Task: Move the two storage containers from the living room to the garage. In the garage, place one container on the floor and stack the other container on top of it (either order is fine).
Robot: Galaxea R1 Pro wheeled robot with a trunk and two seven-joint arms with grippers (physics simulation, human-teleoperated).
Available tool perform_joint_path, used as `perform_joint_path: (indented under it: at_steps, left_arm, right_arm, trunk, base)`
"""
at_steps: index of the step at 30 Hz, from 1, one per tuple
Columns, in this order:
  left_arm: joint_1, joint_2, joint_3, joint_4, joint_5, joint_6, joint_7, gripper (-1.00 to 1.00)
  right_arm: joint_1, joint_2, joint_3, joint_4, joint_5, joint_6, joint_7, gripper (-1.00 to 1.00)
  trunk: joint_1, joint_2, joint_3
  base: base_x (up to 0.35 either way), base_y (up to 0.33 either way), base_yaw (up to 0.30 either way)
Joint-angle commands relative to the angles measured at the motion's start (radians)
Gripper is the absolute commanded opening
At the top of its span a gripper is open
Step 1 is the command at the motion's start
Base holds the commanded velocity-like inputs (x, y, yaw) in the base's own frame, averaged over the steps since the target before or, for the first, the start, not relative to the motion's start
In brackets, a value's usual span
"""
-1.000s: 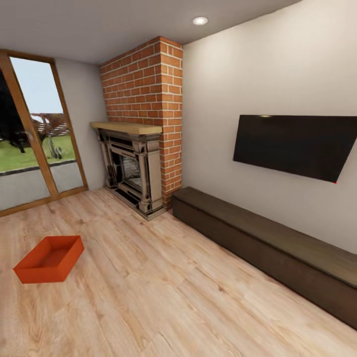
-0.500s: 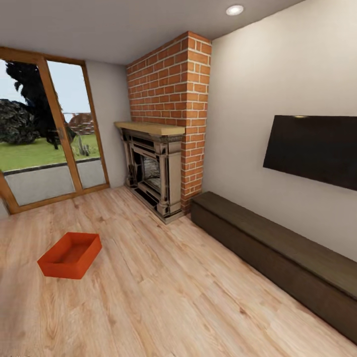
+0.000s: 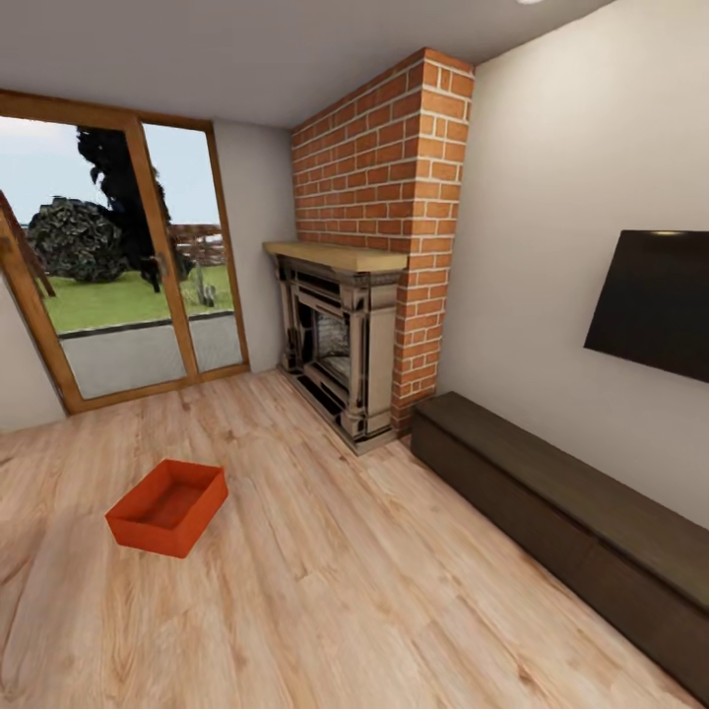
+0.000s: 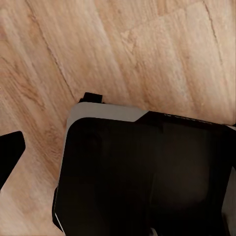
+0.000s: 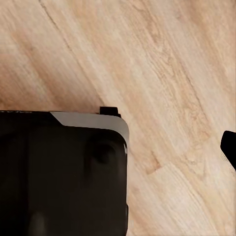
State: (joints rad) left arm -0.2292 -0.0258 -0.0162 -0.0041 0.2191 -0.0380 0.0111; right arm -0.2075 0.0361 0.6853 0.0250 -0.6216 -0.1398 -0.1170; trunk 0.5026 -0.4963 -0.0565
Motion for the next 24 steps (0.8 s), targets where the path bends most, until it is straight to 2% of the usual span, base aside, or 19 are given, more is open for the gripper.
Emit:
perform_joint_path:
  at_steps: [1, 24]
  left_arm:
    - [-0.001, 0.000, -0.002, 0.001, 0.006, -0.003, 0.001, 1.00]
    - [-0.001, 0.000, -0.002, 0.001, 0.006, -0.003, 0.001, 1.00]
  right_arm:
    - [-0.001, 0.001, 0.008, 0.003, -0.007, -0.004, -0.001, 1.00]
    - [-0.001, 0.001, 0.008, 0.003, -0.004, -0.004, -0.001, 1.00]
  trunk:
    - [0.001, -0.002, -0.002]
    - [0.001, -0.002, -0.002]
  base:
    - [0.324, 0.000, 0.029]
    - [0.324, 0.000, 0.001]
